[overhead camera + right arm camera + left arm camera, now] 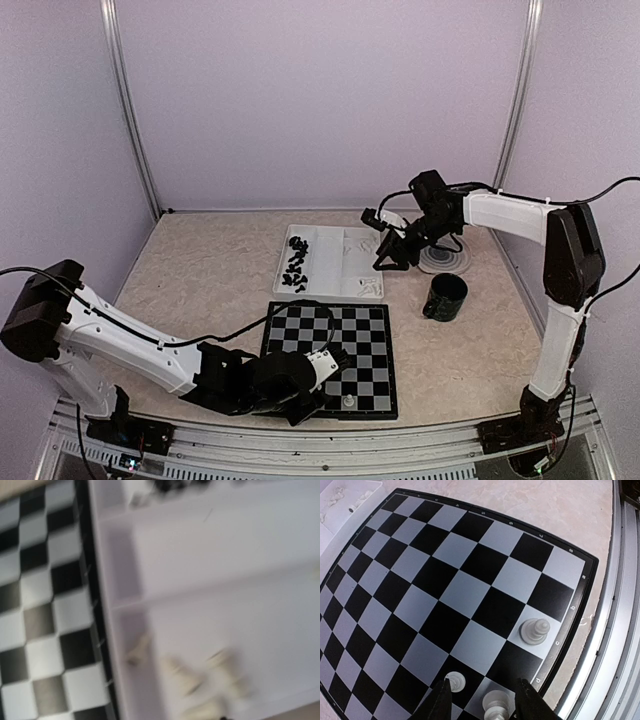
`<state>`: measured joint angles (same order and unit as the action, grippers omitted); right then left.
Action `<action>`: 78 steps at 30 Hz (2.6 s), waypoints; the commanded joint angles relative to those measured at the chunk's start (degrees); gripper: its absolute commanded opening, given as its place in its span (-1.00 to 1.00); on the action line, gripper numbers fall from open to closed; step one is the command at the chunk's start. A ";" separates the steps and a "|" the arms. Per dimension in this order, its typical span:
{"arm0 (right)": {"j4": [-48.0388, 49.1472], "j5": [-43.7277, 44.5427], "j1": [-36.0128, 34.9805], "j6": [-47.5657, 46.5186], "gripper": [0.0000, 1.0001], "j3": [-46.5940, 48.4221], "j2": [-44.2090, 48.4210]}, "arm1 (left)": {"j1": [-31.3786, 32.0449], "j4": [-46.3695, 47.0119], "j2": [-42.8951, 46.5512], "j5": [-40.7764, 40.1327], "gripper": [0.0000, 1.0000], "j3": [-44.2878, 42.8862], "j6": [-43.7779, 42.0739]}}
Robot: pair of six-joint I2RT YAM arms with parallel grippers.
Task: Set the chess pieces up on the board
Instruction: Place the queen at d1, then pick up the king from the storage box, then pass from the right arm to the left
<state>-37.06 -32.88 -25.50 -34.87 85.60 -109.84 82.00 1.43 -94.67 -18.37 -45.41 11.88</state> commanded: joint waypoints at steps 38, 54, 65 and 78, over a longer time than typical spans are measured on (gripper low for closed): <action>-14.68 22.89 -7.07 -24.10 -0.05 25.98 -22.83 | -32.60 -2.74 1.73 22.47 0.23 -20.51 2.59; -22.14 22.79 -8.43 -20.11 -0.66 34.46 -31.34 | -31.77 -5.07 1.37 23.08 0.24 -21.80 1.70; -17.58 8.38 -5.89 -6.55 -0.91 37.78 -21.71 | -31.20 -0.16 1.56 19.26 0.21 -19.12 0.31; 45.14 -35.94 3.95 62.10 -1.00 1.19 0.18 | -23.23 49.52 11.96 -3.64 0.21 -1.74 -9.78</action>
<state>-21.43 -54.52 -21.32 -4.32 97.19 -111.35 55.37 30.63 -80.97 -11.14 -47.37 10.15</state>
